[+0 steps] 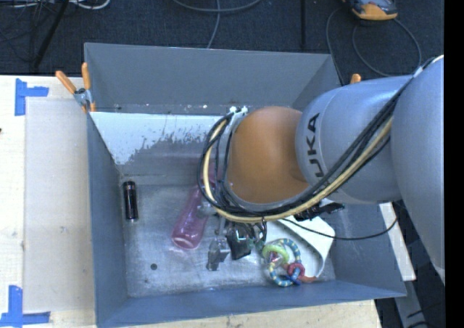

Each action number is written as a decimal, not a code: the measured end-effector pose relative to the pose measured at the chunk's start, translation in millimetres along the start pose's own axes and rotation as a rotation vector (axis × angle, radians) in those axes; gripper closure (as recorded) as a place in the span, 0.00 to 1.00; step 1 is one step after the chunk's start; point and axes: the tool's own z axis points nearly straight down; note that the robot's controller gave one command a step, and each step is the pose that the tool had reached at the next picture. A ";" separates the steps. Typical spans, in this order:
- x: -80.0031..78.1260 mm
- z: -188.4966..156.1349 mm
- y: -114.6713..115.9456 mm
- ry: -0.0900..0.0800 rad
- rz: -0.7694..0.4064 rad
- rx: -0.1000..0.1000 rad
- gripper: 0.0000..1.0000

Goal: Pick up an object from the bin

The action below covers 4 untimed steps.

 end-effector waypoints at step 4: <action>14.5 43.5 -35.1 -0.018 -0.376 0.002 0.00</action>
Offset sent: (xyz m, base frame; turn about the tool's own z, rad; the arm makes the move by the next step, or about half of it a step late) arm -0.0208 -0.0129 -0.0672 -0.4392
